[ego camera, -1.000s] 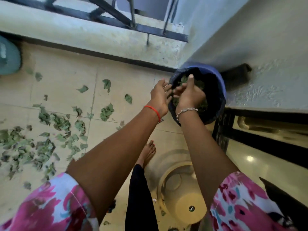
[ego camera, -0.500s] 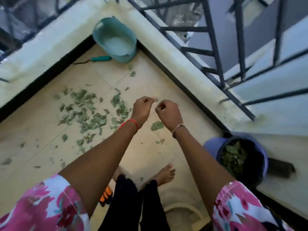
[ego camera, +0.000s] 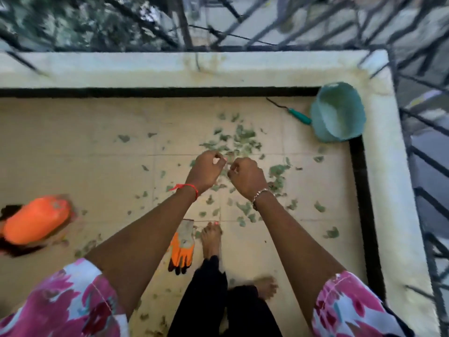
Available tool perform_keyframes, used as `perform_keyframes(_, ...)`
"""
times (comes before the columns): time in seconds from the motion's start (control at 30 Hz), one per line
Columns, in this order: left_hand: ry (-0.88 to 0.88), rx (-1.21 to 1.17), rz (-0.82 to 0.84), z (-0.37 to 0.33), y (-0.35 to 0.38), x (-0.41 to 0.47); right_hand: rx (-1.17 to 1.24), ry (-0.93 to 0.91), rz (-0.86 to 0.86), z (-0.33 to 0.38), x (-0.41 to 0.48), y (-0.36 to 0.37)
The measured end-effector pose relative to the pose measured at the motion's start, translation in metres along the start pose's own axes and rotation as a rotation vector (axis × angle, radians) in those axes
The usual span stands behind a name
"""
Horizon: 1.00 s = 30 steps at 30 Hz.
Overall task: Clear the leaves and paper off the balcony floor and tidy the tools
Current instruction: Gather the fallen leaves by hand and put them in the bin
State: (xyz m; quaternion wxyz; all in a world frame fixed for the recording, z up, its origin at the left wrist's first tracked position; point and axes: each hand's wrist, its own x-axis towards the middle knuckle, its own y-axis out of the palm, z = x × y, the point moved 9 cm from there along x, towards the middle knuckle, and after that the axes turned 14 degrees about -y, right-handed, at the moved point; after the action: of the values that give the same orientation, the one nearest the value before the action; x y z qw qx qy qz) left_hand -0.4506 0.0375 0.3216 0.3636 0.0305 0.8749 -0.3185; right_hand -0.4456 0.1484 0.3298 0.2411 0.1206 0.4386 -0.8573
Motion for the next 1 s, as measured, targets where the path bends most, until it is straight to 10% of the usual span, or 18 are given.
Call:
perform_keyframes(0.33, -0.091, 0.074, -0.305, 0.128, -0.109, 0.001, -0.279, -0.381, 0.192, 0.129, 0.037, 0.091)
perform_keyframes(1.0, -0.244, 0.057, -0.348, 0.272, -0.159, -0.034, -0.435, -0.549, 0.41, 0.2, 0.036, 0.213)
